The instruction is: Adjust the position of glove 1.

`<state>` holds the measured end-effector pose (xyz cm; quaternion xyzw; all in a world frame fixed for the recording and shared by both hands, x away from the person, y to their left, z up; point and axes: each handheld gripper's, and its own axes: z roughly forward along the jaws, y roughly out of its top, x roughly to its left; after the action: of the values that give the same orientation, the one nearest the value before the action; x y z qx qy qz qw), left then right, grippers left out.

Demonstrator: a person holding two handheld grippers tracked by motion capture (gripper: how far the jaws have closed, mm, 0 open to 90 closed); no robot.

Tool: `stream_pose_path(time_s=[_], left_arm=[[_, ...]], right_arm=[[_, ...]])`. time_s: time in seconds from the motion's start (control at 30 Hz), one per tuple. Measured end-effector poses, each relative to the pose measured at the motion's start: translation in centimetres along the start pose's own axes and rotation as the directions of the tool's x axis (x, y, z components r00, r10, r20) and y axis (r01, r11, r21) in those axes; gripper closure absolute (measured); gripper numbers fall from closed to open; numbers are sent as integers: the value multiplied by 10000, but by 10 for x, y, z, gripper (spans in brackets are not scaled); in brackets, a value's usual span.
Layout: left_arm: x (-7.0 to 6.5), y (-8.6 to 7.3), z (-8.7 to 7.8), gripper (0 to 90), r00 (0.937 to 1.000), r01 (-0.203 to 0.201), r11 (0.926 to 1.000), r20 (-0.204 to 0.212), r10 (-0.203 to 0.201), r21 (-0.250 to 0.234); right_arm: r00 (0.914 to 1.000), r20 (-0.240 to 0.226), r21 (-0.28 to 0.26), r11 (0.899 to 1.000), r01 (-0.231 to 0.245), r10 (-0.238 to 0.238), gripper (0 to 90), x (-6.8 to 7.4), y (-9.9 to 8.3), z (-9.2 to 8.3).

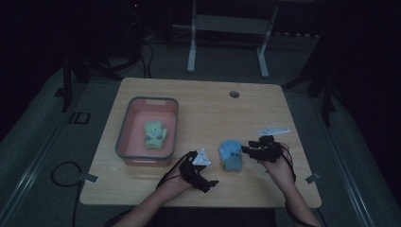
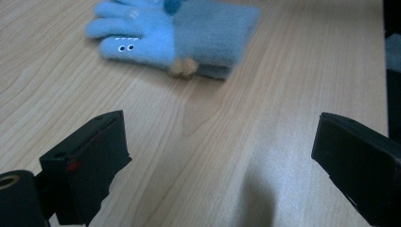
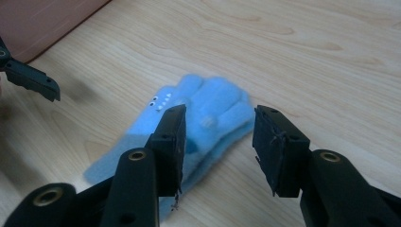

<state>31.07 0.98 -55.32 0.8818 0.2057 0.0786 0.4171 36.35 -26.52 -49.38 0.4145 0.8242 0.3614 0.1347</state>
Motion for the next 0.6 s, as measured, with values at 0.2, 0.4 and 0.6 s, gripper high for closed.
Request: stream_pose_path(time_s=[0.2, 0.4, 0.6], left_arm=[[-1, 7, 8, 72, 9985, -547, 9985, 38, 547, -81], [-1, 19, 12, 153, 9911, -1331, 9906, -22, 1331, -320], [-6, 36, 21, 216, 9686, -2484, 9683, 47, 2486, -276]], right_arm=[[9999, -96, -116, 9998, 140, -142, 548, -9, 1, -1], [9988, -343, -261, 9991, 346, -355, 548, -13, 9, 0], [9979, -584, -321, 9991, 277, -295, 547, -16, 16, 7]])
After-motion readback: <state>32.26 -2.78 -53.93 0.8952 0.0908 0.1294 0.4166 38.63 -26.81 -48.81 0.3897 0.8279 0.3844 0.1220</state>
